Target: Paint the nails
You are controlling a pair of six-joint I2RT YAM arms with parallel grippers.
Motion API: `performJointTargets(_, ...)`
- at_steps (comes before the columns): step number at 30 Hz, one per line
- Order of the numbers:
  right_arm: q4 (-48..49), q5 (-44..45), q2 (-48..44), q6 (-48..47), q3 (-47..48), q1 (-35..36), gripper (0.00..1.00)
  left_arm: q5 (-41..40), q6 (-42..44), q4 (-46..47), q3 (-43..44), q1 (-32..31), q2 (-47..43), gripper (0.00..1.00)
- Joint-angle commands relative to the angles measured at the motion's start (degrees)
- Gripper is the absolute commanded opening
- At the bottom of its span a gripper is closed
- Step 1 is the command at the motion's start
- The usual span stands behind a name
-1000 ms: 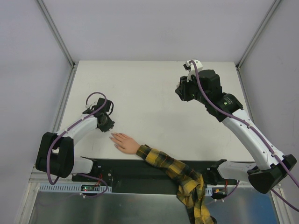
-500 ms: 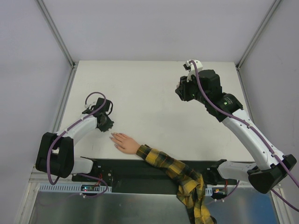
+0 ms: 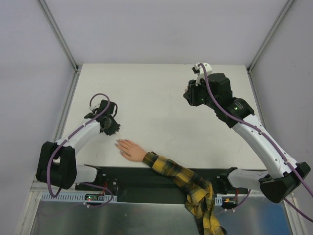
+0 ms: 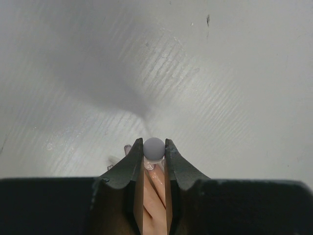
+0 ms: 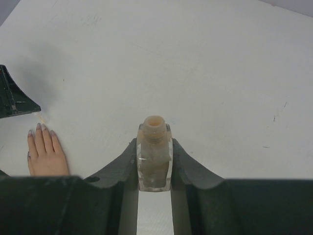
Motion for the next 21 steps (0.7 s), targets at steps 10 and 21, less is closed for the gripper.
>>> performJointTargets(10, 2.24, -0.86, -1.36, 0.18, 1.08, -0.14, 0.00, 1.95, -1.13, -1.83, -0.34, -0.11, 1.50, 0.00)
performJointTargets(21, 2.07, -0.77, -1.18, 0.18, 1.25, -0.05, 0.00, 1.60, -2.18, -2.71, -0.95, -0.11, 2.03, 0.00)
